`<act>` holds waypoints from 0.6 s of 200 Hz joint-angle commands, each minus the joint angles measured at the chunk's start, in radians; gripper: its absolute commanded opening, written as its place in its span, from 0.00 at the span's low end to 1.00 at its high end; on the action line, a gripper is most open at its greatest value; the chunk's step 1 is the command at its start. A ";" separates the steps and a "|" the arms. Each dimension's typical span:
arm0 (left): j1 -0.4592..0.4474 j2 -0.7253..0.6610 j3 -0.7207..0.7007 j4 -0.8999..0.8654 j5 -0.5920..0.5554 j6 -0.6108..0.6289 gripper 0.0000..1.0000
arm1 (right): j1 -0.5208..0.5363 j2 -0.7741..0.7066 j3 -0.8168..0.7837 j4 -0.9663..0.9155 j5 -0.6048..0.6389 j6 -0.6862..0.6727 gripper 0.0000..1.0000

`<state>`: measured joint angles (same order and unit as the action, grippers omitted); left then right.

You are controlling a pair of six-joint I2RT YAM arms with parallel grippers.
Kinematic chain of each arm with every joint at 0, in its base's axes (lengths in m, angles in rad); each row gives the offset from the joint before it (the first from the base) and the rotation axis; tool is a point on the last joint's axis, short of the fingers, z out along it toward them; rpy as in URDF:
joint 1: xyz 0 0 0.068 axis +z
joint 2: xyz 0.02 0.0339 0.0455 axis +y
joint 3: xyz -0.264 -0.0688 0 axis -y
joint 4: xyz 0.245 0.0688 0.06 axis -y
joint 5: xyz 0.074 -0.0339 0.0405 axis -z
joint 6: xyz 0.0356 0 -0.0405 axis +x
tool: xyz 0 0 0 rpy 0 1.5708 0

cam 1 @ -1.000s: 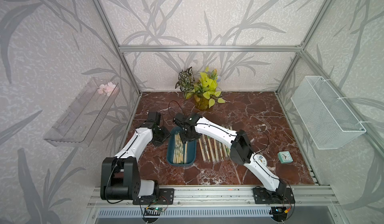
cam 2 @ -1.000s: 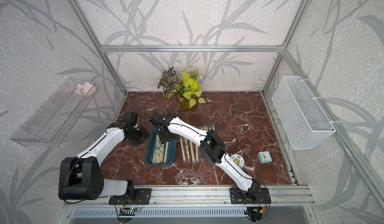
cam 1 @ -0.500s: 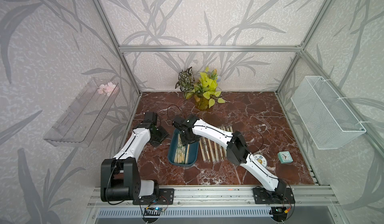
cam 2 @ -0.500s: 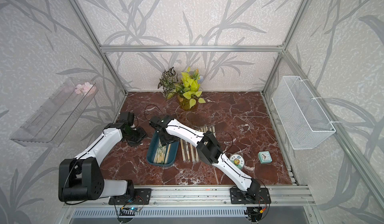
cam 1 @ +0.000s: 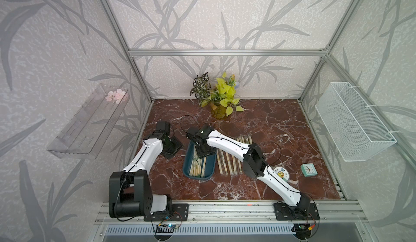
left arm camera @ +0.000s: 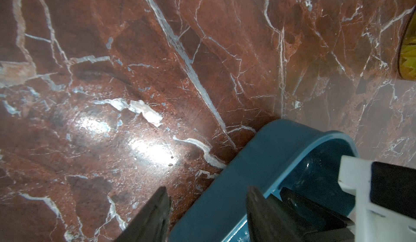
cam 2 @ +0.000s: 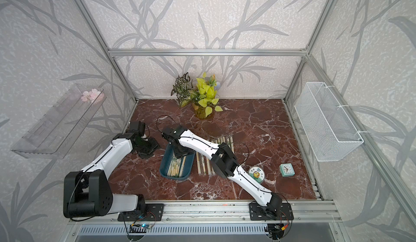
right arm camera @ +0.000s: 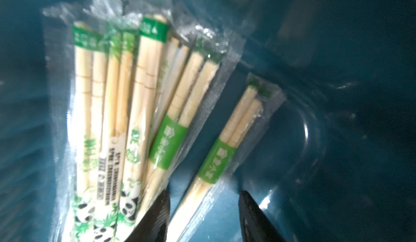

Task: Take the paired disposable chopsticks out of the storage box
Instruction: Pick up the paired disposable chopsticks from the storage box.

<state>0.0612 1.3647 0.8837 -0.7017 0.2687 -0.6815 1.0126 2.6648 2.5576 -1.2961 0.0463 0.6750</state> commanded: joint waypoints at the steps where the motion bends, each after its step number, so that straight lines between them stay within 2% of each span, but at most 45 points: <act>1: 0.008 -0.015 -0.014 -0.004 0.009 0.009 0.57 | 0.004 0.048 0.028 -0.032 -0.034 0.021 0.45; 73: 0.012 -0.021 -0.022 -0.001 0.018 0.010 0.57 | 0.003 0.061 0.045 -0.026 -0.069 0.014 0.21; 120: 0.013 -0.025 -0.025 -0.001 0.020 0.013 0.57 | 0.004 0.050 0.044 -0.022 -0.071 0.005 0.15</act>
<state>0.0677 1.3640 0.8738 -0.7010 0.2829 -0.6807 1.0126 2.6900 2.5893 -1.3048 -0.0132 0.6872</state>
